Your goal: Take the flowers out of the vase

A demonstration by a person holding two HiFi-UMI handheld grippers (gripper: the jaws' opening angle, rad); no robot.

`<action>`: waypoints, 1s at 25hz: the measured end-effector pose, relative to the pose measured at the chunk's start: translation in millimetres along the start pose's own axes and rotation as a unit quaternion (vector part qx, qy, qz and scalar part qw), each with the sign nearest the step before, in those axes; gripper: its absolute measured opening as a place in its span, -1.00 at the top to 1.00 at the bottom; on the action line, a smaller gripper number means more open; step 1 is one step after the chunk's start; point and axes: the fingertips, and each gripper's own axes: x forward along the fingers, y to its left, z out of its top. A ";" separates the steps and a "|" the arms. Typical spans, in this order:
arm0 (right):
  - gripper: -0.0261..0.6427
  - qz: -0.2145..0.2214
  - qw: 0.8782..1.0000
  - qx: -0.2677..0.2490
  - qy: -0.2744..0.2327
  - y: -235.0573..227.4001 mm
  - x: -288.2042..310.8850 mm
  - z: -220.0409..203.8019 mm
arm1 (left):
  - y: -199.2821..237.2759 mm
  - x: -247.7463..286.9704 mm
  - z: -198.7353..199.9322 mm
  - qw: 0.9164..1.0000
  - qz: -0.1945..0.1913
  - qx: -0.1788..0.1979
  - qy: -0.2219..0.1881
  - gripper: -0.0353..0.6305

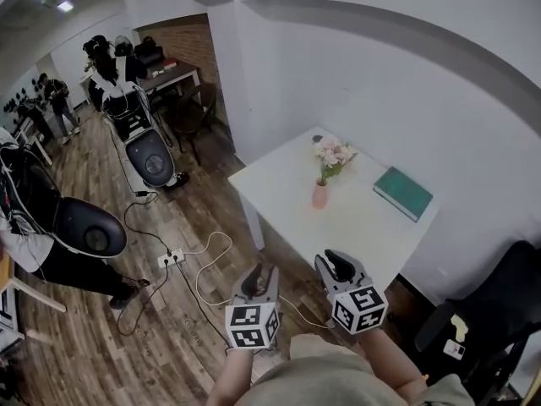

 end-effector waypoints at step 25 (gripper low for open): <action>0.50 -0.098 0.995 0.013 0.012 -141.7 174.0 11.4 | 65.6 188.9 45.3 0.998 -0.058 0.015 0.019 0.43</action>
